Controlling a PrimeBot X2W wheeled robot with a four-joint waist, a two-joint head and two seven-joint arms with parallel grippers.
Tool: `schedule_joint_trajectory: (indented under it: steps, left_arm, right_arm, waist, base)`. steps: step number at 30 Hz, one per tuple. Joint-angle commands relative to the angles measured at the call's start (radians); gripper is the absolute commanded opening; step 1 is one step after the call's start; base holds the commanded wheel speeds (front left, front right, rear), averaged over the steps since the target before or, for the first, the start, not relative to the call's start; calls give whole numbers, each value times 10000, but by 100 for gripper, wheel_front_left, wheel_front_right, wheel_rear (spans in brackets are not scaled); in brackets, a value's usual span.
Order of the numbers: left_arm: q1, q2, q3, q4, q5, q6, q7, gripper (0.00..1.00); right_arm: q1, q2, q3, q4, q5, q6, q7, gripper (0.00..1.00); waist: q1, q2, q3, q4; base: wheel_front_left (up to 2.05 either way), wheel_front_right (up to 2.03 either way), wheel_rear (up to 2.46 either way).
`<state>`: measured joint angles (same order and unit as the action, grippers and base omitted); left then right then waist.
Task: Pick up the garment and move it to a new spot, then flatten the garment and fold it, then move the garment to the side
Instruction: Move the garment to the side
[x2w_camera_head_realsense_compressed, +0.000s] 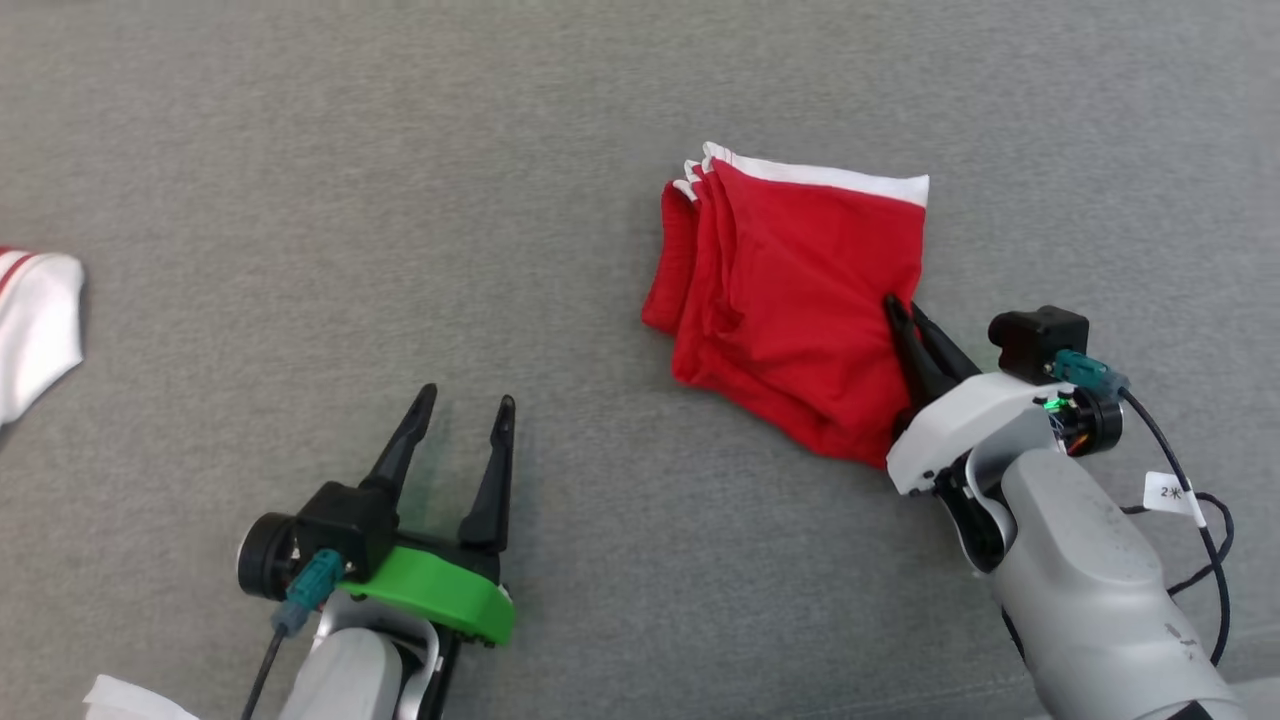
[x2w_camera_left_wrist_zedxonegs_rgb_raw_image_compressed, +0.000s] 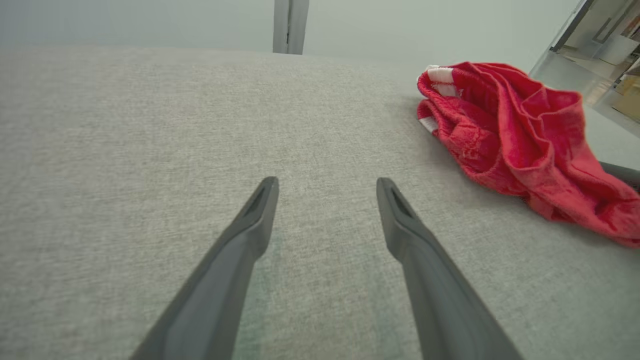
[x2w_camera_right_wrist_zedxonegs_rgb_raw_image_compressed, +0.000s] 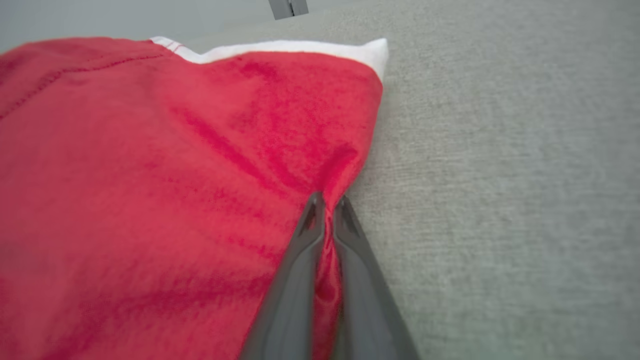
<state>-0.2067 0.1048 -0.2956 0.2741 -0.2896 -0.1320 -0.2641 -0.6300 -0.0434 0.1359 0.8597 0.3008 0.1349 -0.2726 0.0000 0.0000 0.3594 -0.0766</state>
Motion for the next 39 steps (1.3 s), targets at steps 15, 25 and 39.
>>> schedule_joint_trajectory:
  steps: [15,25,39]
  left_arm:
    - [-209,232,-1440,169,-149,33,-5,100]
    - [-130,641,-1145,130,-17,33,-5,100]
    - [-1856,1459,-1247,-652,223,33,-5,100]
  right_arm:
    - [1420,-70,718,-733,376,-51,83,0]
    - [450,-236,822,-225,-330,-51,83,0]
    - [-3402,-2537,-641,1358,-2667,-51,343,0]
  waist:
    - [0,0,-958,-4730]
    - [0,0,-219,-4319]
    - [0,0,2527,-2243]
  base:
    - [0,0,0]
    - [0,0,0]
    - [0,0,0]
